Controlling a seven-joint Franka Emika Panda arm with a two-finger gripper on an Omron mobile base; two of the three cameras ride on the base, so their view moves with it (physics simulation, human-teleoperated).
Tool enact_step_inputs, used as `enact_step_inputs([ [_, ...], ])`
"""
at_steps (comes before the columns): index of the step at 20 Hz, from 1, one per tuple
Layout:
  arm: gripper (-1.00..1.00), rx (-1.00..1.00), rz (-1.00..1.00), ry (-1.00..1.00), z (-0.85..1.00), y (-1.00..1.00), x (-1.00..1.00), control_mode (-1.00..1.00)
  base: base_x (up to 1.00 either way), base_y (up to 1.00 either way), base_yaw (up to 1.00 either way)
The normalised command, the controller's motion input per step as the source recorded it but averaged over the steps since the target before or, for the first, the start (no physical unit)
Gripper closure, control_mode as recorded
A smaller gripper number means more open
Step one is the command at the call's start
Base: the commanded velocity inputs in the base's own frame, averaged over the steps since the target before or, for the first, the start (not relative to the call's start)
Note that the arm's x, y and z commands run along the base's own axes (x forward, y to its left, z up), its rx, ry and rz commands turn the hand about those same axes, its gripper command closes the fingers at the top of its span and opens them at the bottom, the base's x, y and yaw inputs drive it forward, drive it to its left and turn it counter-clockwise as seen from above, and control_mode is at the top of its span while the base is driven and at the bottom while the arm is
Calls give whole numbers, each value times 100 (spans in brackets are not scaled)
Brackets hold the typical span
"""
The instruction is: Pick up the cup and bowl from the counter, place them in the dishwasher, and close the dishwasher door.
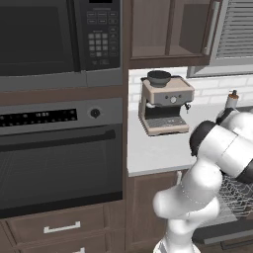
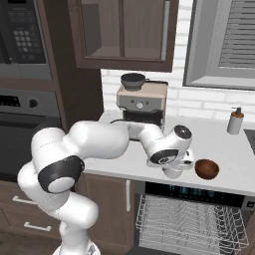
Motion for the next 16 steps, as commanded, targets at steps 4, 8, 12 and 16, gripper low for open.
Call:
enact_step_inputs([
  [4,100,0,0,-27,-5,88,-100,-100,0,0,0],
  [8,100,0,0,-34,-42,64,-100,-100,0,0,0],
  [12,100,0,0,-4,5,0,-100,-100,0,0,0],
  [16,100,0,0,0,1,-40,-100,-100,0,0,0],
])
